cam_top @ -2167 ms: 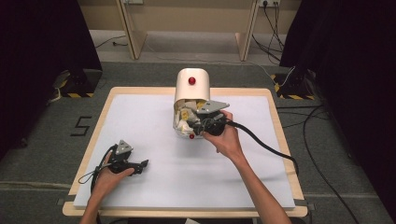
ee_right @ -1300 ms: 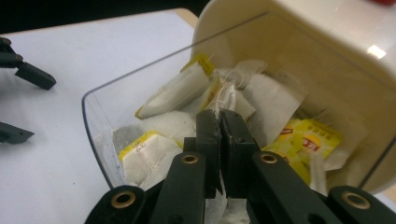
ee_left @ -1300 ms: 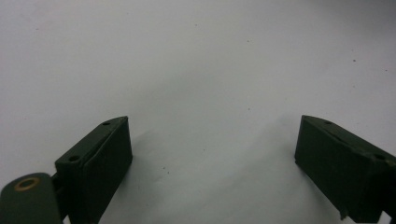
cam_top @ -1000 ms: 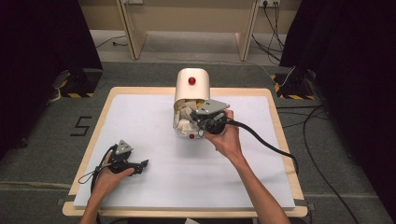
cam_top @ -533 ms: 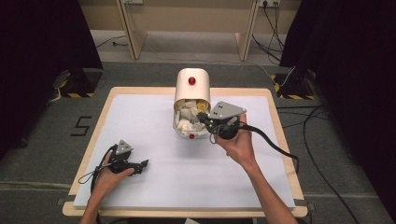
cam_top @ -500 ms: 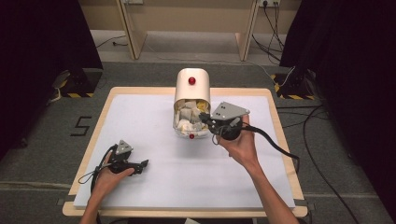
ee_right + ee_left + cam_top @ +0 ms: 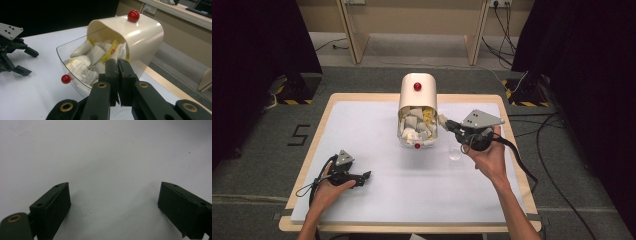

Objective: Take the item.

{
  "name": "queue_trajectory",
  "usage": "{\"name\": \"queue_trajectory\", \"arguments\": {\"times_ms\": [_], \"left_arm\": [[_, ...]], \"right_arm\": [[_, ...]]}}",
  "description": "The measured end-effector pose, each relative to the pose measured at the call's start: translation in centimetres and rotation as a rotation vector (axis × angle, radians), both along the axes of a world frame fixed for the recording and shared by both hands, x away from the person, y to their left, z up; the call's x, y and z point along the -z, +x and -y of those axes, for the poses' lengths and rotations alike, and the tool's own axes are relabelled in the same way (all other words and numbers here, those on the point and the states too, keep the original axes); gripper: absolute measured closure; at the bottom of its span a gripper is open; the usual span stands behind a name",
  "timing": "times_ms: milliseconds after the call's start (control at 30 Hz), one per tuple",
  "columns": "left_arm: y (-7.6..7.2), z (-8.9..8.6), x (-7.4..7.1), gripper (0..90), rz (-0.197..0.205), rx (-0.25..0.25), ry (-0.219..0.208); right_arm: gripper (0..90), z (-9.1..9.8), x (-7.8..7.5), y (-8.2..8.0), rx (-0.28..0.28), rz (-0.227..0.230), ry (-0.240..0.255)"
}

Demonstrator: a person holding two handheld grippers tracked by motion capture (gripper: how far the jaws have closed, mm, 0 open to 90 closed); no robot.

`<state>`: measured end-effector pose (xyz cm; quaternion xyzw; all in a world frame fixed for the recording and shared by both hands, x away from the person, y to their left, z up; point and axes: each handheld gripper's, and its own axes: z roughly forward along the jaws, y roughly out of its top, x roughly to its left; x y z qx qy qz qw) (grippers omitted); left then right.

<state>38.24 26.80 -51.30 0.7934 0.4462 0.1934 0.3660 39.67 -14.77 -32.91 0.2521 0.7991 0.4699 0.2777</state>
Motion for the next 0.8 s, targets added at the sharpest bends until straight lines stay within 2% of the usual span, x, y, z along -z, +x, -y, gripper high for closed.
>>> {"name": "queue_trajectory", "arguments": {"times_ms": [267,433,700,800], "left_arm": [[0.0,0.0,0.0,9.9,-0.001,0.0,0.0],[0.0,0.0,0.0,9.9,-0.001,0.003,0.004],[0.0,0.0,0.0,9.9,0.0,0.0,0.001],[0.0,0.0,0.0,9.9,0.0,0.0,0.0]], "right_arm": [[87.5,1.8,0.5,0.0,0.037,-0.013,0.004],[87.5,3.1,1.5,0.5,0.072,-0.039,0.001],[87.5,3.9,2.6,1.2,0.096,-0.067,-0.01],[87.4,4.0,3.5,1.6,0.098,-0.091,-0.024]]}}
